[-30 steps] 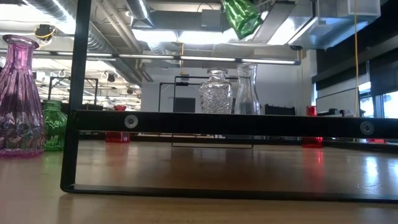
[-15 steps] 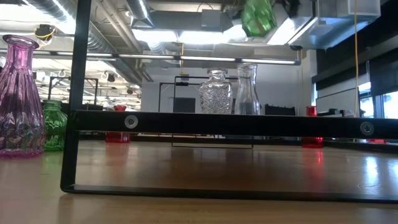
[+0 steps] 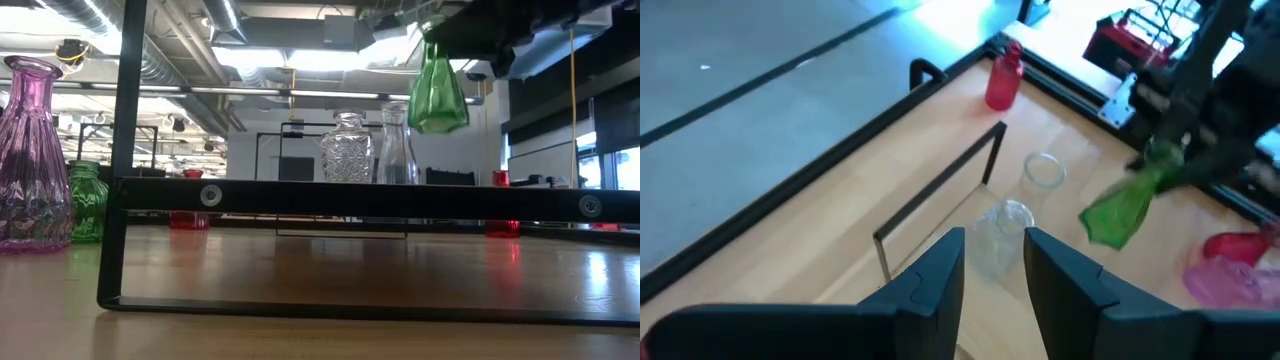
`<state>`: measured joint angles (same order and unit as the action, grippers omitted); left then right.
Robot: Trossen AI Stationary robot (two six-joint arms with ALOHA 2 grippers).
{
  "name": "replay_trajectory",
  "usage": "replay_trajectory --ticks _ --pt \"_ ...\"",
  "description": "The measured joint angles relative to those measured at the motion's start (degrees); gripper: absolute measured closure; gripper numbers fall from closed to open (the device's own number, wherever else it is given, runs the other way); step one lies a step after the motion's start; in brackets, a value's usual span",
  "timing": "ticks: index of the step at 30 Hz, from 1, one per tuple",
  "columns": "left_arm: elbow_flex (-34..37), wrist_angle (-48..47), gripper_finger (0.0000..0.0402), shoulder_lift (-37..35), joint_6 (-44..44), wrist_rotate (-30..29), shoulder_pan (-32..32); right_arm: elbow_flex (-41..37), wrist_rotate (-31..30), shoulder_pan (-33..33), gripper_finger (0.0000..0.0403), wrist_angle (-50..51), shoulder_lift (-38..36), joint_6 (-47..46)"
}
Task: Sort vases onto shelf
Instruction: Put the top green vase on the shelf
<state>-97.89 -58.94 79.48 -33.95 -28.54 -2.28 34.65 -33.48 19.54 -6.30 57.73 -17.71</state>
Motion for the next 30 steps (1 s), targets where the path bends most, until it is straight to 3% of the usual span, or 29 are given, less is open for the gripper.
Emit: replay_trajectory --ticks 18,30 --pt "0.0 2.47 0.0301 0.0 -2.97 -2.09 -0.17 0.04 -2.87 1.1 0.0341 -14.89 20.93 1.42" --pt "0.0 2.44 0.0301 0.0 -1.88 -2.53 -1.29 -3.93 -9.86 1.08 0.0341 -18.85 22.65 -9.33"
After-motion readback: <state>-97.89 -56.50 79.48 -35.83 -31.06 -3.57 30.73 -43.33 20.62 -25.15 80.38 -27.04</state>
